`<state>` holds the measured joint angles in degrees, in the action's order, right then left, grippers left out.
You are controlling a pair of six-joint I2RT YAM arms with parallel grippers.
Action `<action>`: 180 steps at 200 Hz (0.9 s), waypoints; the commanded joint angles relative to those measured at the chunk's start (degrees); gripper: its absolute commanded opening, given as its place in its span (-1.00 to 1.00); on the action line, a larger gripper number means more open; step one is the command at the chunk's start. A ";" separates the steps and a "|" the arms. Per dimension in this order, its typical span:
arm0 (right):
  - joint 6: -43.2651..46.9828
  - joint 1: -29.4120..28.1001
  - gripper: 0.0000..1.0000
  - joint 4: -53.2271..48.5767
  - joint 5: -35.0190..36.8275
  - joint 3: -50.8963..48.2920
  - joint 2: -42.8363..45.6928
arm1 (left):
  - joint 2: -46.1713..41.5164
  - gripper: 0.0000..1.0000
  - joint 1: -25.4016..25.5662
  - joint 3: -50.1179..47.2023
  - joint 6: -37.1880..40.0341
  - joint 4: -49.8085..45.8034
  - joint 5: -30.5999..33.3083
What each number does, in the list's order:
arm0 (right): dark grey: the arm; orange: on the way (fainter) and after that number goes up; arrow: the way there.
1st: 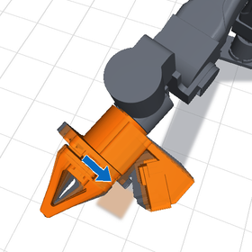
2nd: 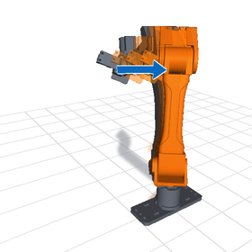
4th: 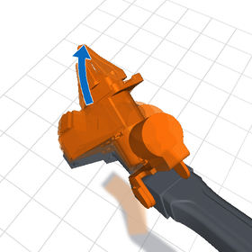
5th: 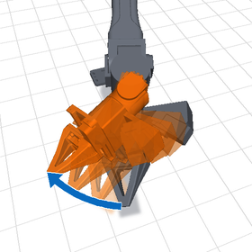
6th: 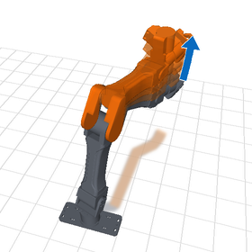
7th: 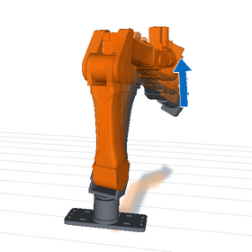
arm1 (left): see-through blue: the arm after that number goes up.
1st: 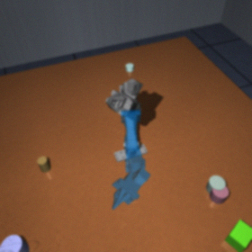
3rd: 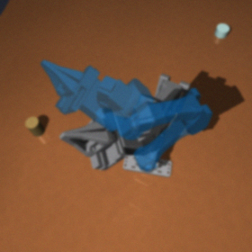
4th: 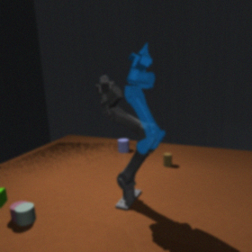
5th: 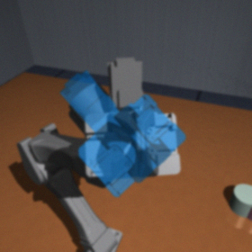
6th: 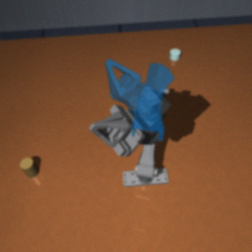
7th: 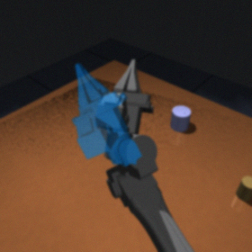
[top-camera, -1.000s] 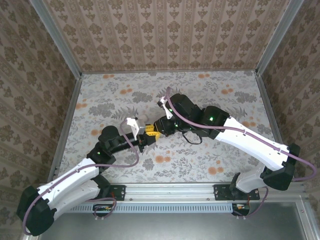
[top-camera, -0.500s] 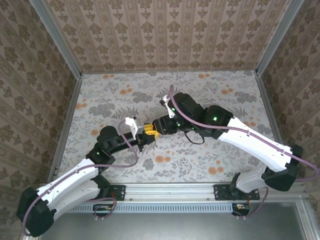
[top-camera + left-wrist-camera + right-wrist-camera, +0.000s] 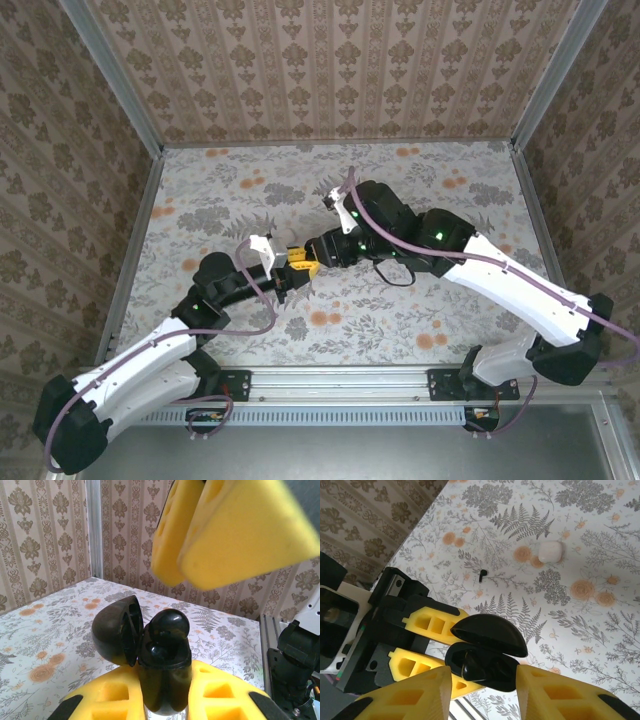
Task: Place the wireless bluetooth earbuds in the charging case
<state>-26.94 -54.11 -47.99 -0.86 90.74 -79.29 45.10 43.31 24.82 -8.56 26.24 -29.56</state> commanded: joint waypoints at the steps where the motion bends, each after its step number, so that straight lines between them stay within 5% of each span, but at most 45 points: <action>1: 1.68 -0.23 -0.22 -0.71 -0.69 1.38 -1.86 | -0.76 -1.00 -0.33 1.26 -0.58 2.16 -0.43; 63: 3.25 -0.25 -0.25 -2.31 0.42 2.34 -4.02 | -0.47 -1.00 -0.27 1.46 -0.58 2.16 -0.57; 102: 2.68 -0.14 -0.53 -2.84 3.02 2.28 -3.63 | -0.72 -1.00 -0.35 1.46 -0.32 1.80 -0.48; 180: -0.18 -0.12 -0.68 -4.51 5.60 2.36 -2.20 | -0.90 -1.00 -0.33 1.63 -0.16 1.63 -0.24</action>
<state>-25.47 -54.63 -48.47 -0.21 91.79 -82.56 45.15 43.29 24.82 -8.56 25.52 -29.32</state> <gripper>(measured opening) 0.167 0.173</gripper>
